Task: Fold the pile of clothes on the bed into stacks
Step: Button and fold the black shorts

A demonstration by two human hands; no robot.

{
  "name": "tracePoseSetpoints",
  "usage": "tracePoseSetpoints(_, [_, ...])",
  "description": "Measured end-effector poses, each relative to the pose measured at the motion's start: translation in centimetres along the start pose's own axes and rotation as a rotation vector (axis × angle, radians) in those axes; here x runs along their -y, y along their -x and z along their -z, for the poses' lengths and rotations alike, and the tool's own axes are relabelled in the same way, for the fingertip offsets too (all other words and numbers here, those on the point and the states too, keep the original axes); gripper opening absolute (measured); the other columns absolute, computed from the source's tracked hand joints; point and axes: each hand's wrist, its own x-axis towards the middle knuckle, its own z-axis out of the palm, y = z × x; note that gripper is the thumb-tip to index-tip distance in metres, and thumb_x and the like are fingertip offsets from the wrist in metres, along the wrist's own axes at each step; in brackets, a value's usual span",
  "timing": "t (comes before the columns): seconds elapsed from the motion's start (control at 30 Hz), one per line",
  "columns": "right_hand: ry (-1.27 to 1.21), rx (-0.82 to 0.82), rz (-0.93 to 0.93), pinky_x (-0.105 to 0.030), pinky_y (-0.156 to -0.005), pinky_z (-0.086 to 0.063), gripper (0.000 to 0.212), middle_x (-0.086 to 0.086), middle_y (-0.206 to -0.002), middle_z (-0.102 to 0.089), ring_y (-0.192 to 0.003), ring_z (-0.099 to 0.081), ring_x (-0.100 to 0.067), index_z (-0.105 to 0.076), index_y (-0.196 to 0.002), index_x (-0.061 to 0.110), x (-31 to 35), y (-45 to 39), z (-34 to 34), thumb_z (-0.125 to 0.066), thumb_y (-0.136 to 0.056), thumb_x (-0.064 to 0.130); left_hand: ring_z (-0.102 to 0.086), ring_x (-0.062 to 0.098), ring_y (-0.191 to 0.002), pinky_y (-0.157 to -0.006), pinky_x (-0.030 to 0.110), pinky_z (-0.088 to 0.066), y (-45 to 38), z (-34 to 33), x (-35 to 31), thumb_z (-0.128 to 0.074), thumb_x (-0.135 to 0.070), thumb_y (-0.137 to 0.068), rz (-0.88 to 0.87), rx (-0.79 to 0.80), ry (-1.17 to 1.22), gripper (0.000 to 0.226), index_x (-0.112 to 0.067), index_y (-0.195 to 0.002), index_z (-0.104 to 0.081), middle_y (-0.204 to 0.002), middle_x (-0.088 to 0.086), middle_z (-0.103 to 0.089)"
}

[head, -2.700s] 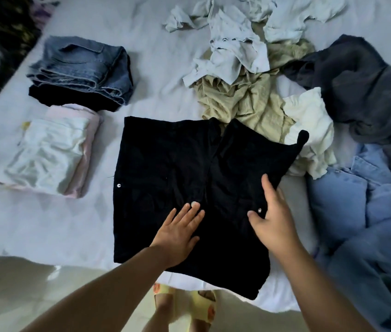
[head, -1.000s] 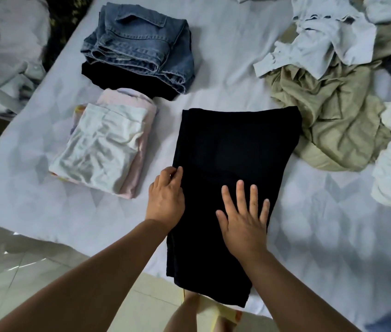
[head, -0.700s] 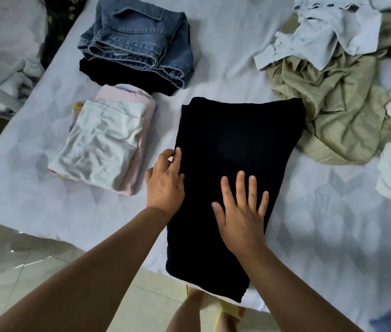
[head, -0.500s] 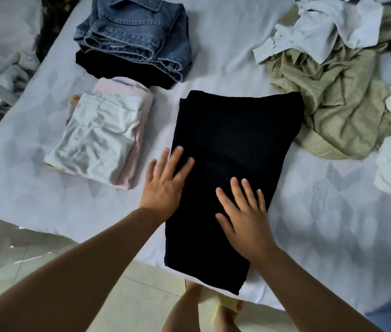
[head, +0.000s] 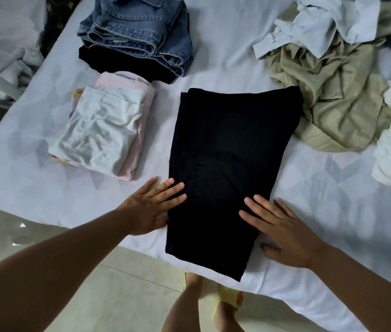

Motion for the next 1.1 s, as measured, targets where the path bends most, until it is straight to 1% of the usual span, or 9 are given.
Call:
tracePoseSetpoints(0.1, [-0.168, -0.104, -0.062, -0.044, -0.11, -0.015, 0.066, 0.007, -0.155, -0.024, -0.145, -0.014, -0.012, -0.03, -0.145, 0.036, 0.5, -0.4, 0.4, -0.037, -0.079, 0.028, -0.009, 0.015, -0.146, -0.115, 0.047, 0.007, -0.4, 2.0, -0.6, -0.015, -0.044, -0.087, 0.072, -0.024, 0.152, 0.062, -0.034, -0.146, -0.026, -0.157, -0.01, -0.013])
tracePoseSetpoints(0.17, [-0.216, -0.191, -0.111, -0.045, -0.11, -0.014, 0.052, 0.006, -0.152, -0.03, -0.143, -0.019, -0.014, -0.036, -0.142, 0.033, 1.3, -0.9, 0.9, -0.037, -0.091, 0.044, -0.005, 0.005, -0.145, -0.114, 0.041, 0.019, -0.9, 3.7, -1.6, 0.0, -0.07, -0.078, 0.209, -0.044, 0.316, 0.081, -0.034, -0.143, -0.036, -0.156, -0.015, -0.015])
tracePoseSetpoints(0.23, [-0.159, -0.161, -0.122, -0.047, -0.114, -0.009, 0.073, 0.002, -0.156, -0.019, -0.145, -0.009, -0.02, -0.027, -0.145, 0.033, 2.3, -1.5, 0.5, -0.029, -0.085, 0.075, 0.012, 0.008, -0.144, -0.115, 0.045, 0.017, -1.0, 4.1, -3.3, 0.012, -0.091, -0.055, 0.234, 0.041, 0.247, 0.116, -0.029, -0.15, -0.012, -0.157, -0.012, 0.005])
tracePoseSetpoints(0.33, [-0.056, -0.084, -0.195, -0.057, -0.11, -0.012, 0.101, -0.004, -0.159, -0.01, -0.145, 0.0, -0.027, -0.017, -0.148, 0.033, 3.5, -1.8, -1.0, -0.024, -0.067, 0.092, 0.038, 0.018, -0.133, -0.114, 0.05, 0.016, -1.0, 2.1, -4.7, 0.013, -0.097, -0.033, 0.261, 0.171, 0.094, 0.129, -0.023, -0.136, 0.036, -0.146, -0.004, 0.041])
tracePoseSetpoints(0.5, [0.013, -0.05, -0.249, -0.059, -0.109, -0.003, 0.116, -0.004, -0.158, -0.009, -0.144, -0.002, -0.03, -0.01, -0.15, 0.033, 4.0, -2.2, -0.9, -0.03, -0.055, 0.095, 0.049, 0.021, -0.125, -0.107, 0.053, 0.024, -1.5, 1.2, -5.0, -0.017, -0.096, -0.043, 0.322, 0.177, 0.116, 0.129, -0.021, -0.127, 0.048, -0.133, -0.004, 0.055])
tracePoseSetpoints(0.63, [-0.186, -0.216, -0.353, -0.05, -0.111, 0.008, 0.105, 0.0, -0.159, 0.004, -0.145, 0.006, -0.023, -0.008, -0.15, 0.033, 2.6, -3.4, 2.0, -0.024, -0.066, 0.094, 0.029, 0.025, -0.139, -0.112, 0.055, 0.008, -1.7, 2.1, -3.5, -0.019, -0.1, -0.047, 0.249, -0.068, 0.14, 0.128, -0.028, -0.145, 0.022, -0.152, 0.003, 0.032])
tracePoseSetpoints(0.77, [-0.311, -0.469, -0.629, -0.052, -0.113, -0.009, 0.082, -0.018, -0.157, 0.002, -0.144, -0.003, -0.032, -0.017, -0.149, 0.029, -1.5, -7.4, 5.9, -0.045, -0.082, 0.066, 0.019, 0.021, -0.143, -0.118, 0.046, 0.001, -6.0, 5.9, 0.2, -0.034, -0.084, -0.07, 0.394, -0.347, 0.454, 0.095, -0.042, -0.147, 0.002, -0.156, 0.006, 0.019])
tracePoseSetpoints(0.97, [-0.49, -0.303, -0.896, -0.044, -0.106, -0.032, 0.079, -0.019, -0.143, -0.035, -0.13, -0.034, -0.037, -0.01, -0.148, 0.042, -6.0, -11.8, 8.3, -0.061, -0.09, 0.024, 0.007, 0.026, -0.145, -0.118, 0.043, -0.007, -13.4, 9.7, 4.7, -0.056, -0.057, -0.084, 0.662, -0.165, 0.622, 0.084, -0.045, -0.147, -0.003, -0.158, 0.007, 0.008])
tracePoseSetpoints(1.1, [-0.68, -0.517, -0.893, -0.044, -0.102, -0.04, 0.076, -0.015, -0.13, -0.045, -0.121, -0.044, -0.033, -0.027, -0.142, 0.038, -6.9, -12.5, 7.3, -0.066, -0.083, 0.01, -0.014, 0.027, -0.139, -0.114, 0.041, -0.016, -14.9, 9.7, 5.4, -0.073, -0.037, -0.077, 0.649, -0.33, 0.691, 0.096, -0.039, -0.148, -0.009, -0.154, 0.003, -0.017])
